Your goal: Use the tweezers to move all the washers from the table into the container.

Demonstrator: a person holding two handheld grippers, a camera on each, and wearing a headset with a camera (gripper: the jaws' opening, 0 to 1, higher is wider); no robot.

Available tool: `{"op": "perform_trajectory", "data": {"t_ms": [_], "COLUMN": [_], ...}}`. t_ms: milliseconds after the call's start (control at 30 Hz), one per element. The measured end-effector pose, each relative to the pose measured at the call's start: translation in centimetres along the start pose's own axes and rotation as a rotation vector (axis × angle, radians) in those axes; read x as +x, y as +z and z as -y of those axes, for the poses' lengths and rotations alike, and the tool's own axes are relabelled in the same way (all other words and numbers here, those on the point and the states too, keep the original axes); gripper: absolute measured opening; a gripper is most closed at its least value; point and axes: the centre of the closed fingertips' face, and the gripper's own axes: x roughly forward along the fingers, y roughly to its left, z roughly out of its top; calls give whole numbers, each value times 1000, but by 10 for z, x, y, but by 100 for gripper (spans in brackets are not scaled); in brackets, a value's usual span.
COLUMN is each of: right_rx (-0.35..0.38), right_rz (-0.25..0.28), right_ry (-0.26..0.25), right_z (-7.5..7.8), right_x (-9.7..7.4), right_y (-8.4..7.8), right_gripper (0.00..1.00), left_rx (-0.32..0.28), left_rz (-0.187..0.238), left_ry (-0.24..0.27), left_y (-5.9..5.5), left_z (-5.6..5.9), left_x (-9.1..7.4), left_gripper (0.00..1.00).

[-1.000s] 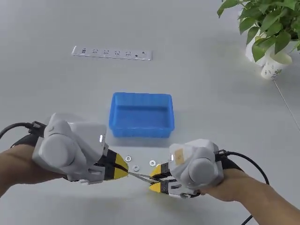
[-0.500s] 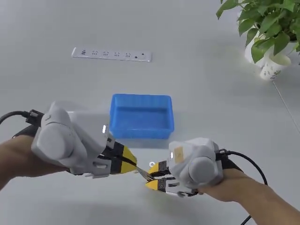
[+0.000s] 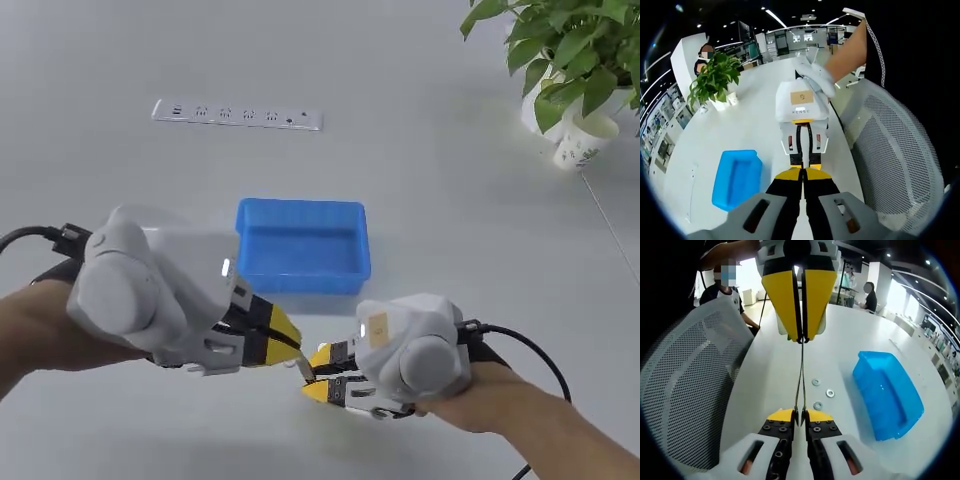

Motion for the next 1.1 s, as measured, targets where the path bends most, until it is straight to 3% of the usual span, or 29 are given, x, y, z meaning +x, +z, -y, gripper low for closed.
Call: {"op": "perform_trajectory", "data": {"t_ms": [533,833,1100], "right_rx": [-5,21,11], "right_rz": [15,49,43], "right_ry": [-2,-13,-13], "right_z": [-3,0,1], "right_x": [2,-2,-3], "right_y": [3,6,7], "right_gripper": [8,7,7], "left_rx": [13,14,6], "left_rz": [36,17,23], "left_ry": [-30,-37,-29], "left_y": [12,6,2], "left_z": [1,2,-1], "left_x": [9,10,12], "left_gripper": [4,7,8]}}
